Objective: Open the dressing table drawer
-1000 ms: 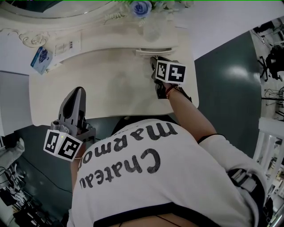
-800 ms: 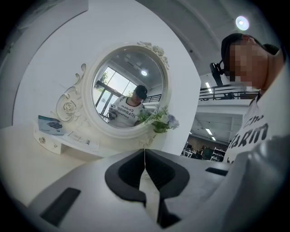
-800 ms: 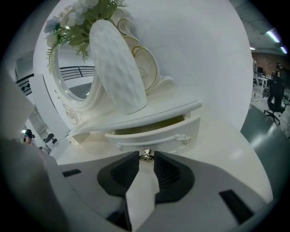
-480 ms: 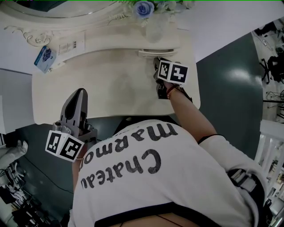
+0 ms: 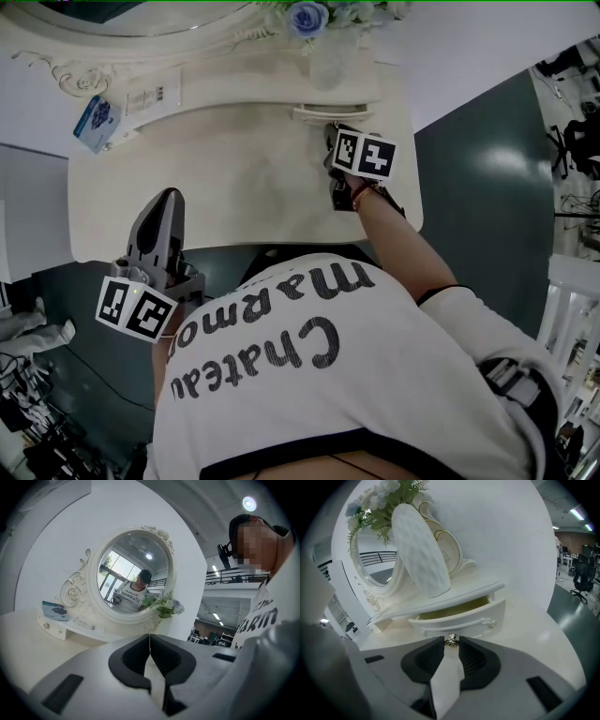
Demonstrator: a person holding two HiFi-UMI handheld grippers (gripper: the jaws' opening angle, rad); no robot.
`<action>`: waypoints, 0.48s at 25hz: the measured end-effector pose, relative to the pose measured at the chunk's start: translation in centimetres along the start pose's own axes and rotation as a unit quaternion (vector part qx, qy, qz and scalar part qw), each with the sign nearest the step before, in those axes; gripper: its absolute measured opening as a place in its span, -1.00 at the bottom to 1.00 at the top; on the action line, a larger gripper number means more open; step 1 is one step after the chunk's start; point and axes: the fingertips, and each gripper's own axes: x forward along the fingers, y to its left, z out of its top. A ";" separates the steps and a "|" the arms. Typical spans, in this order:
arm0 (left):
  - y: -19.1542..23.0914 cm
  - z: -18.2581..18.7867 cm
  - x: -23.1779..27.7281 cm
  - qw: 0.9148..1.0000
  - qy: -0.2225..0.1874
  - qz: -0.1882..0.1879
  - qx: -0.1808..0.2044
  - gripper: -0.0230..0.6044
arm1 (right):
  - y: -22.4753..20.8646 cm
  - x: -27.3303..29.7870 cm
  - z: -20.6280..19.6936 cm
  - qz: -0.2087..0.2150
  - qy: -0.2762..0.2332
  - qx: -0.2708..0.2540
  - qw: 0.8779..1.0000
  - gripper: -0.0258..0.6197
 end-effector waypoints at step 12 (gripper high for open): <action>-0.3 0.1 -0.4 1.000 -0.004 -0.001 0.001 -0.85 | -0.1 -0.5 -0.5 0.000 0.002 -0.008 1.000 -0.59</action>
